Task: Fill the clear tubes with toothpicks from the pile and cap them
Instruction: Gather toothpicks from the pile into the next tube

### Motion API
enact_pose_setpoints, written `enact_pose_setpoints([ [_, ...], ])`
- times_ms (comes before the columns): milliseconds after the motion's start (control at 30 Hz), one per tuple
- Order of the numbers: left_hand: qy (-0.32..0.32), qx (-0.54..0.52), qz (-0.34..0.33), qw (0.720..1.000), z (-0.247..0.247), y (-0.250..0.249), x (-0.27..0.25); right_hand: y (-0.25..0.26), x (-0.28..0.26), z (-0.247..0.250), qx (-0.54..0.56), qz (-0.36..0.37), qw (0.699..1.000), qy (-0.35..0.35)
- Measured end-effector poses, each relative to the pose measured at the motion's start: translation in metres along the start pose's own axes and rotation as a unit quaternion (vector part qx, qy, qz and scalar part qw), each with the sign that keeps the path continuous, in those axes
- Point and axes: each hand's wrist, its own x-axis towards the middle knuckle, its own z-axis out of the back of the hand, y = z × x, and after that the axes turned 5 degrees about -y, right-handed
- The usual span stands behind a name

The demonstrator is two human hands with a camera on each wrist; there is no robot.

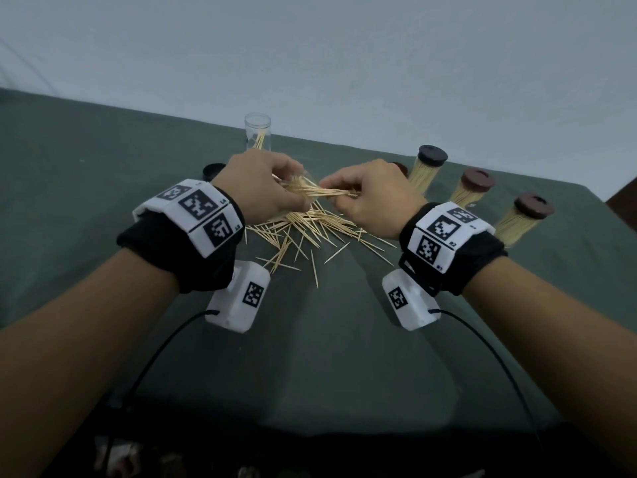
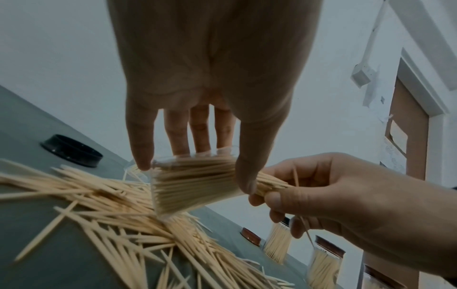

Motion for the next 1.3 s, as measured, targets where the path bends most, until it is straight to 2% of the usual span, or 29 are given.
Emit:
enact_pose_setpoints([
  [133,0.016,0.012,-0.020,1.000,-0.004,-0.005,-0.003,0.003,0.001,0.006,-0.037,0.026,0.999,0.015],
  [333,0.049,-0.020,-0.037,0.998,-0.007,-0.011,-0.006,0.000,0.005,0.004,-0.036,0.055,0.998,0.001],
  [500,0.052,-0.039,-0.029,0.997,-0.008,-0.007,-0.005,0.005,0.001,0.005,-0.036,0.060,0.998,0.002],
  [767,0.022,-0.038,0.002,0.999,-0.005,0.002,0.001,0.007,0.000,0.008,-0.086,0.066,0.993,0.038],
  [967,0.009,-0.045,0.018,0.999,-0.004,0.004,0.002,0.004,0.001,0.007,-0.048,0.034,0.998,0.010],
  [1100,0.008,-0.018,-0.008,1.000,-0.005,-0.003,-0.002,0.007,0.004,0.009,-0.092,0.048,0.994,0.024],
  [1300,0.037,-0.014,-0.036,0.999,-0.009,-0.012,-0.008,0.013,0.003,0.008,-0.032,0.039,0.998,-0.033],
])
